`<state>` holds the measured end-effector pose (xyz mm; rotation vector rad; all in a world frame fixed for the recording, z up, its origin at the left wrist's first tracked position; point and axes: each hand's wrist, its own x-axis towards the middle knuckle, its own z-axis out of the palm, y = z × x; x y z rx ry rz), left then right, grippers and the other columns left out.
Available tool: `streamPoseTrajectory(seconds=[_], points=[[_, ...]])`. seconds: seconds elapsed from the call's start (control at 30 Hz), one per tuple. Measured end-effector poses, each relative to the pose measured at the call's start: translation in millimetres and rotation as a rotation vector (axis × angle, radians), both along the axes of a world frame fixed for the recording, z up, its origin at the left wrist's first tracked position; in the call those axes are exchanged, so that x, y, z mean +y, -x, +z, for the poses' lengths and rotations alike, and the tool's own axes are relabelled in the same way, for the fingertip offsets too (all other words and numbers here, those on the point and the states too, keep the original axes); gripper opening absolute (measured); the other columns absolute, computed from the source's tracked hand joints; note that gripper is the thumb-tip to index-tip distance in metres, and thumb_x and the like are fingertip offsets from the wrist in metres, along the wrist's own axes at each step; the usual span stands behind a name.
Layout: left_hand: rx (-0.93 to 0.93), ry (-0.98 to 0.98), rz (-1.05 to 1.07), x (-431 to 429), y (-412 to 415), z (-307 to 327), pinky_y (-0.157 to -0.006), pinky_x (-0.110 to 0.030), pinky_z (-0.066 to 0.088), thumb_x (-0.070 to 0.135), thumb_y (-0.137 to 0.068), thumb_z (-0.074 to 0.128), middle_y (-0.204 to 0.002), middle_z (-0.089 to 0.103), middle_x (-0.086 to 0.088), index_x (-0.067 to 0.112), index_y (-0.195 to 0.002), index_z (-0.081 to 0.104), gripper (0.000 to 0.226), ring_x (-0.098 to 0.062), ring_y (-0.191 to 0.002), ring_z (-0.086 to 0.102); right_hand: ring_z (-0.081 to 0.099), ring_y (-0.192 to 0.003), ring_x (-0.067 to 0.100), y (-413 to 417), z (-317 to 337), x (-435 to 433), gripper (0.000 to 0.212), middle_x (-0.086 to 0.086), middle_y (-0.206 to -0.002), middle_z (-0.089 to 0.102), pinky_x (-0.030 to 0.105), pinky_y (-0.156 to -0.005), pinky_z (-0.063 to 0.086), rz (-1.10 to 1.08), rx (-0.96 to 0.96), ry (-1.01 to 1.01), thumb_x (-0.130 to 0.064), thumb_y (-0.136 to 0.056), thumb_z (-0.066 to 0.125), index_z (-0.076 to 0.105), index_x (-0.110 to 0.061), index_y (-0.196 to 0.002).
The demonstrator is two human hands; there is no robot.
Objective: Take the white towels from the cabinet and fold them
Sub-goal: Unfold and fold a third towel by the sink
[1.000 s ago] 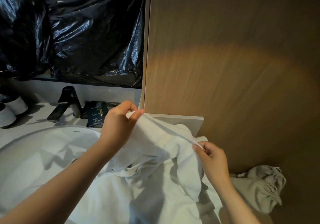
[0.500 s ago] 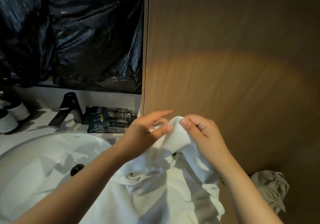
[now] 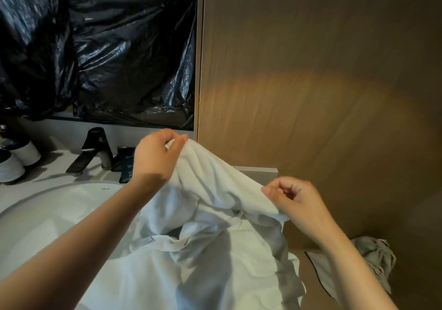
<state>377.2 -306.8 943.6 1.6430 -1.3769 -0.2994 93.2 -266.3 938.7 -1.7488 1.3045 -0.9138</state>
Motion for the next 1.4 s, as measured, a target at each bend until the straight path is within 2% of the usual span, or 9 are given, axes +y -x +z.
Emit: streamPoseTrajectory(seconds=[0.2, 0.27, 0.47, 0.53, 0.6, 0.8, 0.93, 1.3, 1.4], points=[[-0.193, -0.028, -0.126, 15, 9, -2, -0.072, -0.026, 0.039, 0.033, -0.092, 0.06, -0.094, 0.063, 0.008, 0.023, -0.095, 0.072, 0.015, -0.012, -0.085, 0.057, 0.056, -0.071, 0.008, -7, 21, 2, 0.019, -0.008, -0.074, 0.061, 0.018, -0.061, 0.041, -0.108, -0.021, 0.336, -0.025, -0.095, 0.057, 0.064, -0.024, -0.077], [-0.157, 0.048, -0.235, 25, 19, 10, -0.076, -0.013, 0.04, 0.037, -0.09, 0.062, -0.103, 0.063, 0.018, 0.029, -0.108, 0.07, 0.021, 0.0, -0.088, 0.056, 0.059, -0.075, 0.009, -11, 35, 1, 0.014, -0.011, -0.078, 0.063, 0.013, -0.061, 0.042, -0.052, 0.023, 0.414, -0.027, -0.093, 0.058, 0.065, -0.027, -0.08], [-0.047, 0.045, -0.642, 40, 53, 33, -0.06, 0.0, 0.035, 0.027, -0.09, 0.065, -0.083, 0.063, 0.03, 0.028, -0.134, 0.056, 0.045, 0.02, -0.056, 0.048, 0.062, -0.079, 0.015, -23, 48, -3, 0.014, -0.008, -0.079, 0.066, 0.021, -0.066, 0.046, 0.044, 0.033, 0.436, -0.021, -0.092, 0.06, 0.067, -0.019, -0.08], [0.058, -0.01, -0.732, 40, 57, 32, -0.069, 0.0, 0.037, 0.02, -0.089, 0.066, -0.106, 0.067, 0.023, 0.021, -0.133, 0.056, 0.045, 0.021, -0.063, 0.052, 0.062, -0.077, 0.015, -25, 48, -2, 0.014, -0.008, -0.079, 0.066, 0.022, -0.066, 0.045, 0.049, 0.016, 0.442, -0.021, -0.091, 0.06, 0.068, -0.018, -0.08], [0.132, -0.051, -0.765, 41, 60, 29, -0.07, -0.001, 0.039, 0.017, -0.088, 0.068, -0.096, 0.066, 0.018, 0.017, -0.122, 0.064, 0.035, 0.017, -0.068, 0.055, 0.062, -0.076, 0.014, -26, 49, -2, 0.013, -0.008, -0.078, 0.067, 0.019, -0.066, 0.044, 0.052, 0.011, 0.444, -0.021, -0.09, 0.061, 0.068, -0.019, -0.08], [0.223, -0.013, -0.633, 35, 58, 22, -0.059, -0.015, 0.041, 0.036, -0.081, 0.066, -0.067, 0.062, 0.008, 0.025, -0.074, 0.068, 0.013, 0.0, -0.062, 0.053, 0.058, -0.066, 0.01, -22, 45, -3, 0.015, -0.009, -0.072, 0.066, 0.018, -0.057, 0.04, 0.026, 0.022, 0.36, -0.033, -0.088, 0.065, 0.068, -0.026, -0.075], [0.243, 0.054, -0.509, 29, 47, 23, -0.046, -0.006, 0.029, 0.028, -0.09, 0.066, -0.051, 0.05, 0.02, 0.022, -0.072, 0.064, 0.019, 0.003, -0.043, 0.04, 0.051, -0.059, 0.008, -12, 34, -6, 0.018, -0.007, -0.069, 0.063, 0.016, -0.052, 0.034, -0.002, 0.056, 0.302, -0.035, -0.09, 0.067, 0.067, -0.025, -0.075], [0.18, 0.285, -0.195, 4, 22, 85, -0.061, -0.012, 0.044, 0.03, -0.093, 0.06, -0.069, 0.061, 0.016, 0.029, -0.077, 0.063, 0.016, 0.001, -0.064, 0.056, 0.061, -0.072, 0.014, 7, 48, -19, 0.024, -0.008, -0.073, 0.064, 0.031, -0.061, 0.046, -0.107, 0.067, 0.389, -0.046, -0.089, 0.061, 0.066, -0.026, -0.076], [0.144, 0.363, -0.154, -1, 25, 103, -0.06, -0.007, 0.045, 0.033, -0.093, 0.058, -0.07, 0.06, 0.018, 0.034, -0.076, 0.06, 0.018, 0.004, -0.066, 0.056, 0.061, -0.073, 0.012, 5, 67, -27, 0.023, -0.009, -0.073, 0.063, 0.019, -0.058, 0.043, -0.126, 0.033, 0.491, -0.045, -0.091, 0.061, 0.066, -0.027, -0.078]])
